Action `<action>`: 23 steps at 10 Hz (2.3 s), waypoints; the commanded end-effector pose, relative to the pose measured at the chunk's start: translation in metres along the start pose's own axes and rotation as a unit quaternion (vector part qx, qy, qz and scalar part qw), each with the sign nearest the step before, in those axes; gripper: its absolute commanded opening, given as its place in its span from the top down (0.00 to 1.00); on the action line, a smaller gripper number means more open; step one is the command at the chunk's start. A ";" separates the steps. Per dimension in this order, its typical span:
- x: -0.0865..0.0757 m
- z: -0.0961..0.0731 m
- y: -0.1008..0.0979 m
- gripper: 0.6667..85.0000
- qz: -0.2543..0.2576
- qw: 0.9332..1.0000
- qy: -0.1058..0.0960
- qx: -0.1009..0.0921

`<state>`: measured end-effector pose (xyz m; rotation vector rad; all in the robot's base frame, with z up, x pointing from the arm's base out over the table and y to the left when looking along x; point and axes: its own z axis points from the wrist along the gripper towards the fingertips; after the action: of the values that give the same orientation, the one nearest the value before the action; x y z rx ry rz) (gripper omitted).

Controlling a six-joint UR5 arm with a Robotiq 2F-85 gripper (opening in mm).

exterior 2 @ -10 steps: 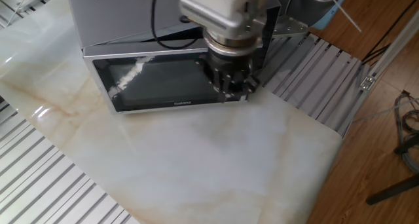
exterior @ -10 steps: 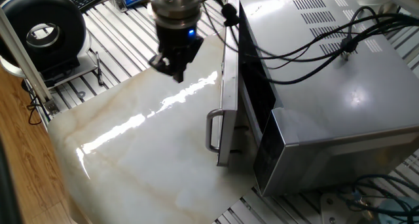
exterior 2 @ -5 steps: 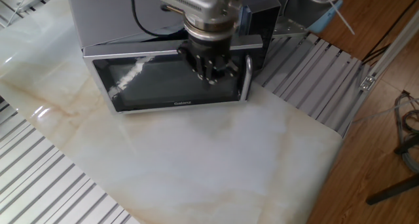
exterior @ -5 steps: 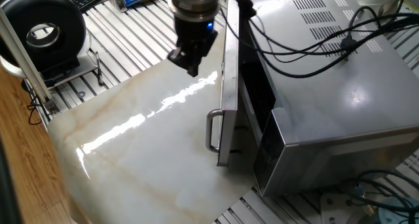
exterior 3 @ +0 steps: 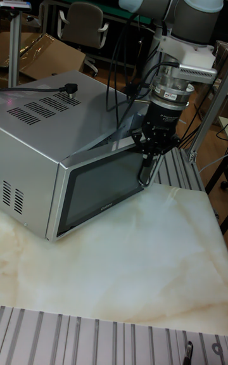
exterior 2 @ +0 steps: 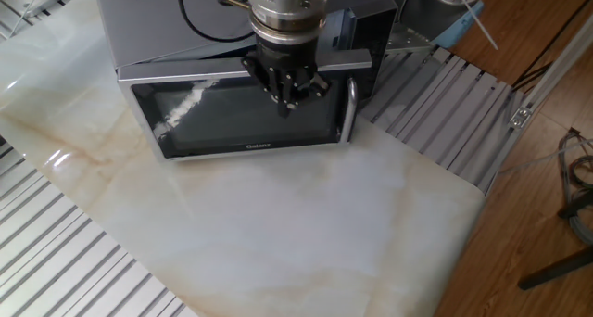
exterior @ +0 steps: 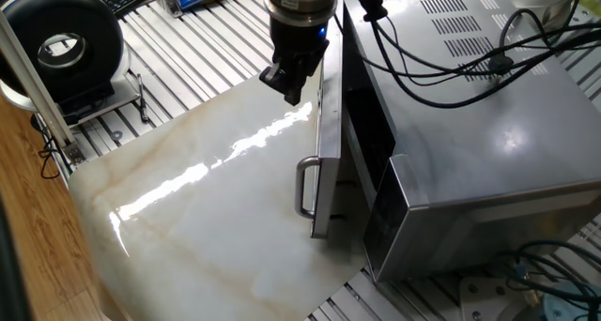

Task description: Close the microwave door

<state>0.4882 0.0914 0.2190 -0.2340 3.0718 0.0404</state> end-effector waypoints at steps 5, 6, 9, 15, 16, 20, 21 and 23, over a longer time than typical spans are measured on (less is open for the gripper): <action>0.000 -0.001 0.008 1.00 0.069 0.997 -0.002 -0.022; 0.001 -0.001 0.006 1.00 0.074 0.997 0.001 -0.018; 0.007 0.000 0.008 1.00 0.089 0.996 0.001 -0.019; 0.032 0.005 -0.021 1.00 0.080 0.996 0.032 0.030; 0.035 0.003 -0.025 1.00 0.078 0.996 0.030 0.039; 0.036 0.007 -0.065 1.00 0.046 0.997 0.027 0.053; 0.038 0.006 -0.070 1.00 0.042 0.997 0.029 0.056; 0.037 0.004 -0.073 1.00 0.034 0.997 0.028 0.061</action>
<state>0.4622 0.0226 0.2097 -0.0905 3.1266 -0.1494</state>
